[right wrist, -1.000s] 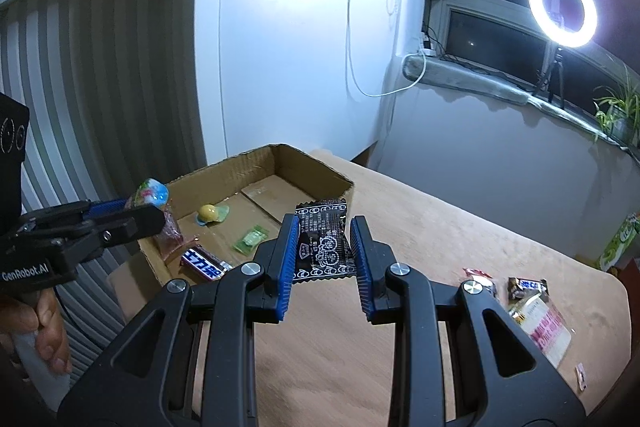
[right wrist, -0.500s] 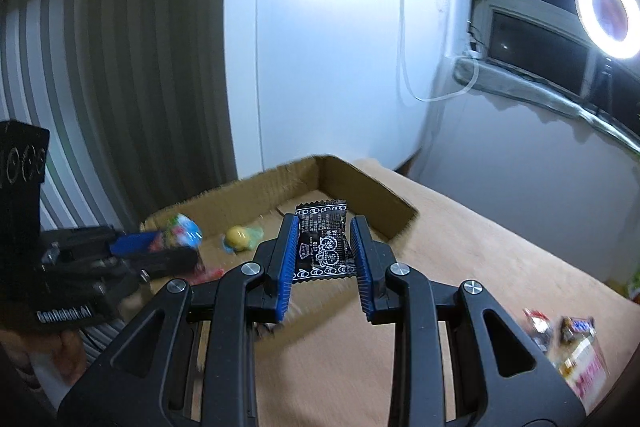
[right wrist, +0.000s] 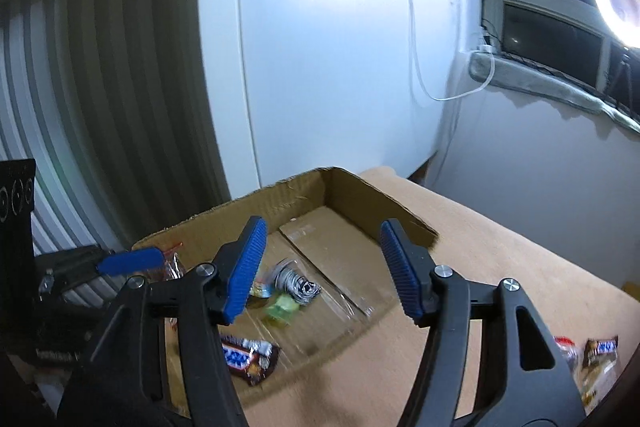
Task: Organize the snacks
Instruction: 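Carry both snacks over the cardboard box and open both tools to drop them, then move both tools back toward the snacks on the table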
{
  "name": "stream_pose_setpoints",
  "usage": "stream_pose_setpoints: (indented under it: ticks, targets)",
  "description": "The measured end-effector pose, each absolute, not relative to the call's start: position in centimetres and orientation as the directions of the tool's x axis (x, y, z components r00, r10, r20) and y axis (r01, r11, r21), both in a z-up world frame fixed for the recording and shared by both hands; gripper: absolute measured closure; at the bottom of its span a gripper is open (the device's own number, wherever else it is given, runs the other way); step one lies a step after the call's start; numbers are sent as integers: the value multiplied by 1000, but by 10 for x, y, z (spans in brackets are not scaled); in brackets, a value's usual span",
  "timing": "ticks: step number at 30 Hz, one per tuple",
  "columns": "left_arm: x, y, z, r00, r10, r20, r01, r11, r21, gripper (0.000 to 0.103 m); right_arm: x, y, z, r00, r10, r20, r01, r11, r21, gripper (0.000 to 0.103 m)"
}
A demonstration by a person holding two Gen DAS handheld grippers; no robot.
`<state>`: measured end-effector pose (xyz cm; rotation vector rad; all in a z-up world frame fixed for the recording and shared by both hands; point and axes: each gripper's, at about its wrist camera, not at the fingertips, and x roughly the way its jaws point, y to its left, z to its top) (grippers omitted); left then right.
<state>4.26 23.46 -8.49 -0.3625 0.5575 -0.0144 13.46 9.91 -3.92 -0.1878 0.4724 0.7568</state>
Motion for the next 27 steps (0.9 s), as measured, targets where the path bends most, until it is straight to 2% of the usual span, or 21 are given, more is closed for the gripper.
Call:
stream_pose_setpoints:
  ticks: [8, 11, 19, 24, 26, 27]
  targets:
    - [23, 225, -54, 868, -25, -497, -105, 967, -231, 43, 97, 71, -30, 651, 603, -461, -689, 724, -27, 41]
    - [7, 217, -36, 886, 6, -464, -101, 978, -181, 39, 87, 62, -29, 656, 596, -464, -683, 730, -27, 41]
    - [-18, 196, -8, 914, 20, -405, -78, 989, -125, 37, 58, 34, -23, 664, 594, -453, -675, 738, -22, 40]
    - [-26, 182, -3, 921, 23, -389, -69, 992, -107, 30, 45, 16, -25, 671, 590, -448, -665, 746, -15, 40]
    - [-25, 177, -3, 921, 22, -390, -66, 993, -100, 29, 41, 10, -28, 675, 586, -449, -660, 751, -13, 37]
    - [-27, 175, -4, 920, 24, -391, -67, 993, -97, 27, 39, 5, -29, 678, 583, -449, -655, 755, -9, 31]
